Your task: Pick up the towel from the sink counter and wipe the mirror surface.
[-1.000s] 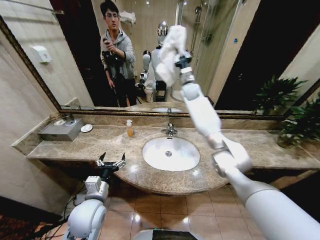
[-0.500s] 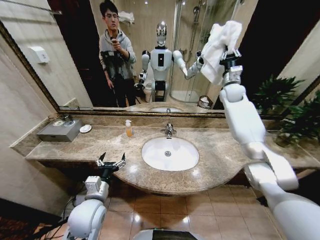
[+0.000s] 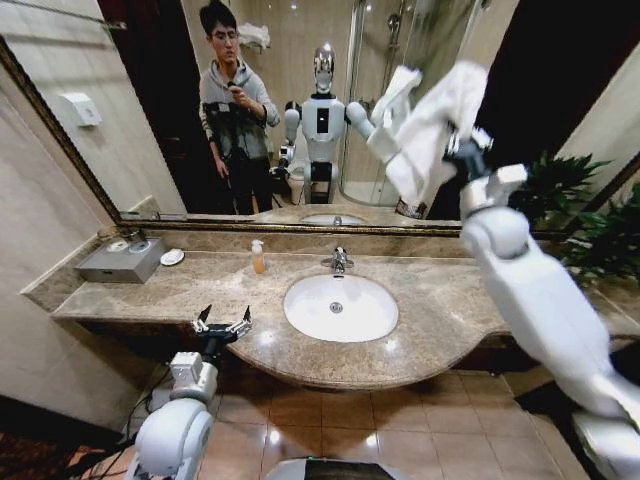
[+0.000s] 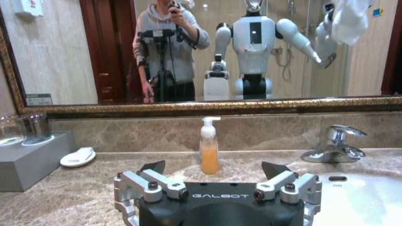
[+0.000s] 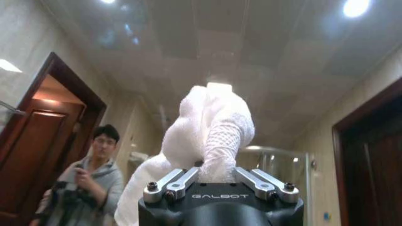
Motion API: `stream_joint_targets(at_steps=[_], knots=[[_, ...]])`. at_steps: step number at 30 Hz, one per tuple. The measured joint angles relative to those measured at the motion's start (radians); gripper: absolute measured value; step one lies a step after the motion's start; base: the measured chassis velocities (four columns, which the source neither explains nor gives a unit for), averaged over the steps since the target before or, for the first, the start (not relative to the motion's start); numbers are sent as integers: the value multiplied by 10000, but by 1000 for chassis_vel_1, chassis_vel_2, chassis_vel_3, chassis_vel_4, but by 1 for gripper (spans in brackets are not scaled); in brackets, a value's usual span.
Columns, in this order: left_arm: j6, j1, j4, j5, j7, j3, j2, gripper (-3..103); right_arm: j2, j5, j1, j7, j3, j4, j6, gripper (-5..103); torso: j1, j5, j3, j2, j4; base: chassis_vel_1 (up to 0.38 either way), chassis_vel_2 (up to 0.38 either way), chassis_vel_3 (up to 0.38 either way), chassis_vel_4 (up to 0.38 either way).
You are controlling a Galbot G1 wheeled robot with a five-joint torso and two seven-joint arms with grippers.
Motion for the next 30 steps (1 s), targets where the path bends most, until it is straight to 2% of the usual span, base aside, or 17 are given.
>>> stream_joint_targets(at_steps=[2,3,6,12,15,20,24,27,30], knots=[[0,0,0,0,0,0,0,100,-2,118,-1095,144,581,774,-155,9,0,-1,0,0,2,0,0,0,0],[0,0,0,0,0,0,0,100,-2,118,-1095,144,581,774,-155,9,0,-1,0,0,2,0,0,0,0],[0,-1,0,0,-1,-1,0,100,41,171,-2874,173,1422,1536,-228,9,0,-3,0,0,-5,0,0,0,0],[0,0,0,0,0,0,1,100,604,12,-4693,165,1703,1890,-165,9,-1,3,1,1,-7,0,0,0,0],[0,0,0,0,0,0,1,100,1011,152,-5230,189,1113,1643,-340,9,-1,-4,0,1,-3,0,0,0,0],[0,0,0,0,0,-1,1,100,1476,310,-5082,227,97,777,-870,9,2,1,2,0,0,0,0,0,0],[0,0,0,0,0,-1,0,100,1749,315,-4515,0,-1290,-781,-1202,9,3,-2,2,1,-2,0,0,0,0],[0,0,0,0,0,-1,1,100,1866,362,-4077,-74,-1930,-1763,-1276,9,3,7,3,0,-4,0,0,0,0],[0,0,0,0,0,0,1,100,1987,507,-3378,-196,-2705,-2833,-1508,9,3,-3,2,0,-5,0,0,0,0]])
